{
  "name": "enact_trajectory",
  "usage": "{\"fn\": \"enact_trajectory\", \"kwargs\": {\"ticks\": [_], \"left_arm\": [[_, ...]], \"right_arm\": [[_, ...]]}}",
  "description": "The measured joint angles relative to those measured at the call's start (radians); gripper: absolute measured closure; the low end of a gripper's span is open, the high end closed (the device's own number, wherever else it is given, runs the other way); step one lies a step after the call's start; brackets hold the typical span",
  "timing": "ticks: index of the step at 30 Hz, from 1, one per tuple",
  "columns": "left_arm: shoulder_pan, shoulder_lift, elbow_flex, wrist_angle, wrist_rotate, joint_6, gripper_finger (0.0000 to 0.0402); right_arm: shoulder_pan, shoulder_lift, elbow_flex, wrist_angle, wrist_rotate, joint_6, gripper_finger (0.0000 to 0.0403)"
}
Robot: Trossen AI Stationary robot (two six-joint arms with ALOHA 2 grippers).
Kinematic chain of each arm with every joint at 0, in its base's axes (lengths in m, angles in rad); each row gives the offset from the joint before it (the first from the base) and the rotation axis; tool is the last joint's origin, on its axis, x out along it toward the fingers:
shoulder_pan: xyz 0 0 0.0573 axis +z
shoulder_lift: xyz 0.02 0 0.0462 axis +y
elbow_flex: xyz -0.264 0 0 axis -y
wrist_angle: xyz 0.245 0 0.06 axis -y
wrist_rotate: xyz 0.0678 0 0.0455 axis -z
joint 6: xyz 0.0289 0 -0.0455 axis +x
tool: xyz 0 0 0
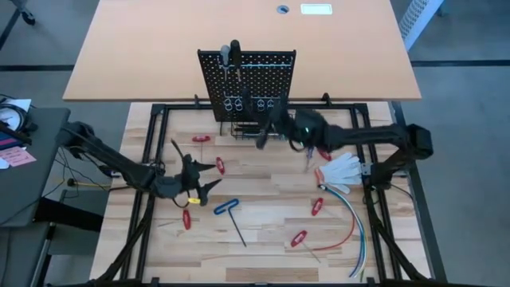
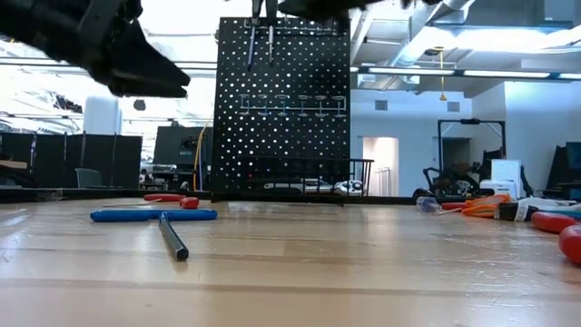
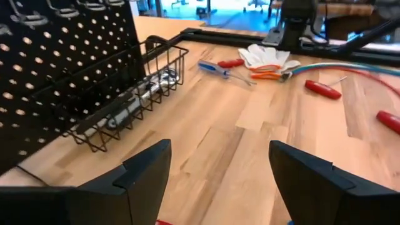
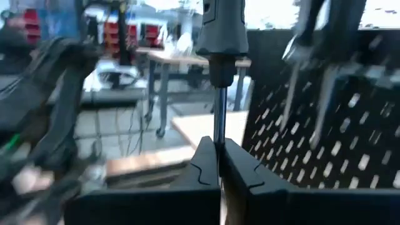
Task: Hang tools onto peg board
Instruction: Hang the black screwdriver on the pegboard
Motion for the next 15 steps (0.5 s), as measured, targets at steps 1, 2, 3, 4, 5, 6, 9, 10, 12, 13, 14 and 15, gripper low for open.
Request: {"fn": "enact_trajectory", "kwargs": {"ticks": [1,2,3,4,5,6,9,10,12,13,14,15], "left_arm": [[-0.013,0.03,-0.015,0.057,-0.017,0.0,0.014],[-0.024,0.06,-0.03,0.107,-0.036,-0.001,0.014],[-0.034,0.089,-0.043,0.151,-0.054,-0.002,0.014],[-0.041,0.12,-0.056,0.192,-0.072,-0.004,0.014],[-0.047,0.154,-0.062,0.224,-0.091,-0.006,0.014],[-0.05,0.189,-0.062,0.249,-0.102,-0.01,0.014],[-0.056,0.274,-0.063,0.298,-0.118,-0.008,0.014],[-0.056,0.298,-0.062,0.319,-0.118,-0.002,0.014],[-0.056,0.331,-0.062,0.348,-0.12,0.009,0.014],[-0.056,0.341,-0.062,0.359,-0.121,0.012,0.014],[-0.056,0.345,-0.061,0.358,-0.121,0.014,0.014],[-0.056,0.346,-0.062,0.356,-0.122,0.015,0.014]], "right_arm": [[-0.021,0.017,0.031,-0.003,-0.019,0.0,0.0402],[-0.04,0.041,0.064,-0.006,-0.038,0.0,0.0402],[-0.057,0.068,0.098,0.001,-0.054,-0.005,0.0402],[-0.072,0.089,0.121,0.009,-0.067,-0.021,0.0402],[-0.082,0.11,0.137,0.008,-0.068,-0.039,0.0401],[-0.089,0.131,0.157,0.015,-0.068,-0.05,0.0401],[-0.107,0.162,0.194,0.016,-0.068,-0.052,0.0401],[-0.113,0.169,0.207,0.023,-0.059,-0.052,0.0401],[-0.122,0.166,0.213,0.026,-0.015,-0.052,0.0401],[-0.128,0.163,0.213,0.031,0.004,-0.052,0.0401],[-0.134,0.163,0.213,0.041,0.022,-0.051,0.0401],[-0.137,0.163,0.213,0.044,0.035,-0.054,0.0401]]}}
